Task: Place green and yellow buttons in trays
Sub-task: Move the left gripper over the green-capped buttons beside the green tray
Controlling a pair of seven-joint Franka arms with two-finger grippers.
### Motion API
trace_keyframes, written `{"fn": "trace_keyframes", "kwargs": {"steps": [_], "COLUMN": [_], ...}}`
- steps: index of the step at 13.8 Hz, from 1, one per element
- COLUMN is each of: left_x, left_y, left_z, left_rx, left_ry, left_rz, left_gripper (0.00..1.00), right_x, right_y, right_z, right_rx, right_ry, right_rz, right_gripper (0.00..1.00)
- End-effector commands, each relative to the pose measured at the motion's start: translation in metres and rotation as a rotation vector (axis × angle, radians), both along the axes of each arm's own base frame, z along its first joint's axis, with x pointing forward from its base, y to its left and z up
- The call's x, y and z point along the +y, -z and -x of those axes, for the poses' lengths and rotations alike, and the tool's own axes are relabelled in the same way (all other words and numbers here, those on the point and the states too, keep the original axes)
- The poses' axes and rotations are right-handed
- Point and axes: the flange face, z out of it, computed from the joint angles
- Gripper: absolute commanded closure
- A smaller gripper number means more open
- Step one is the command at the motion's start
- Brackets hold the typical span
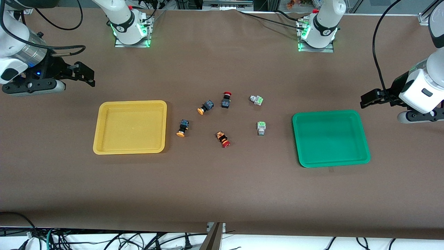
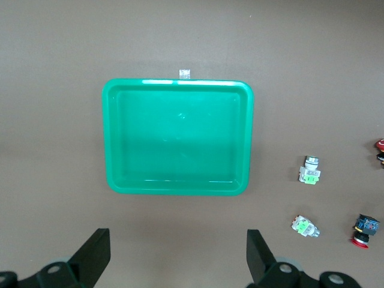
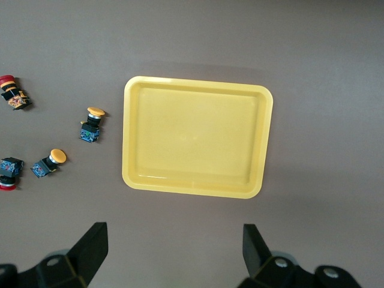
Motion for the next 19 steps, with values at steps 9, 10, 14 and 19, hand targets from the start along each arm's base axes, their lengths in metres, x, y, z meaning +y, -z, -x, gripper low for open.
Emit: {"fn": "trace_keyframes", "kwargs": {"steps": [9, 10, 14, 19], "left_x": [0.002, -0.003, -0.008, -0.039], "left_y": [-0.004, -0.003, 0.007, 0.026], "left_z": [-0.004, -0.003, -0.006, -0.015], "left_rx": [0.01, 0.011, 0.024, 0.019], "left_ry": [-0.005, 0.002, 0.0, -0.014], "left_rz": [0.011, 0.012, 0.018, 0.019], "left_gripper": [0.0, 0.0, 0.0, 0.0], "right_x": [0.002, 0.002, 0.002, 0.002], "right_y": [-0.007, -0.007, -0.006, -0.006], "right_z": [0.0, 0.0, 0.001, 0.0], "right_rx": [0.003, 0.003, 0.004, 0.004], "right_ry": [0.008, 0.008, 0.008, 0.008], "right_rz": [-0.001, -0.001, -0.001, -0.001], "right_gripper": [0.01, 0.01, 0.01, 0.01]}}
